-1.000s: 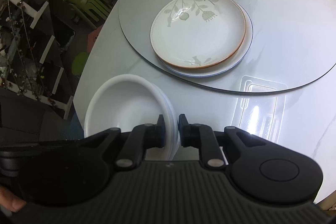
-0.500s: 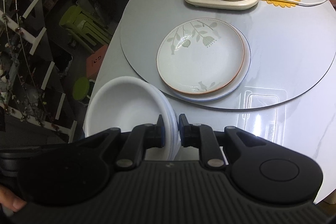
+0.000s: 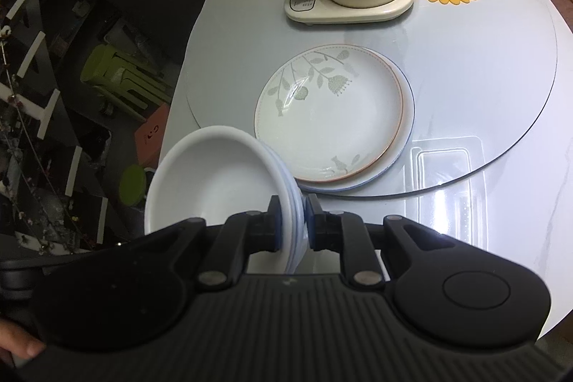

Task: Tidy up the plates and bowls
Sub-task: 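Lower the bowls with both grippers onto the top leaf-pattern plate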

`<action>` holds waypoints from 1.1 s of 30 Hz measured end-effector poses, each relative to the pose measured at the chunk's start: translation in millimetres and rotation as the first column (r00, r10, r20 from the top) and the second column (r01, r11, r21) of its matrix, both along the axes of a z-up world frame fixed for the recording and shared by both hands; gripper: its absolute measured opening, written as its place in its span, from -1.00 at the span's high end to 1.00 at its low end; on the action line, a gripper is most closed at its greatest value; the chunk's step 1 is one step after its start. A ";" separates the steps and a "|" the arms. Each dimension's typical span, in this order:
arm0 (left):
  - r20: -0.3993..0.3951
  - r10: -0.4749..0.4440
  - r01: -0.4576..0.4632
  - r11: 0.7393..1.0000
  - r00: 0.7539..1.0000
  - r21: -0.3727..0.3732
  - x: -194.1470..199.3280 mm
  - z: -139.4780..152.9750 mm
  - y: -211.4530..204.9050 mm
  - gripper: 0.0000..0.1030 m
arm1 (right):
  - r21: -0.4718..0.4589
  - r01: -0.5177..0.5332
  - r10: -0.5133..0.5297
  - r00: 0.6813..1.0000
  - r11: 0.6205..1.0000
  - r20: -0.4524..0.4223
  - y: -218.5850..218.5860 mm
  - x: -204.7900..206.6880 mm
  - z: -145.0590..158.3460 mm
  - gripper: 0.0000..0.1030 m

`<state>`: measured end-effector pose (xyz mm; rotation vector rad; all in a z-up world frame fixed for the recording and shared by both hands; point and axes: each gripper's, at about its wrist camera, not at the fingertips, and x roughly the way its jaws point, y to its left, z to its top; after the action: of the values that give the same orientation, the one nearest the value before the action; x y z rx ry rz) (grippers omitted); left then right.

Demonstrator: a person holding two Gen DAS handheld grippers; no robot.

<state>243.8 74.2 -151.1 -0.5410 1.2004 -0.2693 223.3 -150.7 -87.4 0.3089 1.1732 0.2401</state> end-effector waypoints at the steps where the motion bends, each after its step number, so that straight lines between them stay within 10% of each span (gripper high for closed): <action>1: 0.002 -0.002 0.002 1.000 1.000 -0.001 4.5 0.7 0.2 0.29 | 0.000 0.005 -0.005 1.000 1.000 0.000 -0.1 4.5 0.6 0.66; 33: -0.124 0.056 -0.048 0.997 0.991 0.067 147.2 -71.5 -27.4 0.29 | -0.029 -0.057 0.054 0.995 0.998 -0.080 -4.2 125.6 -65.3 0.66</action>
<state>391.1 46.8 -222.6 -0.5389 1.3105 -0.1534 348.9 -154.9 -152.7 0.2608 1.2634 0.2599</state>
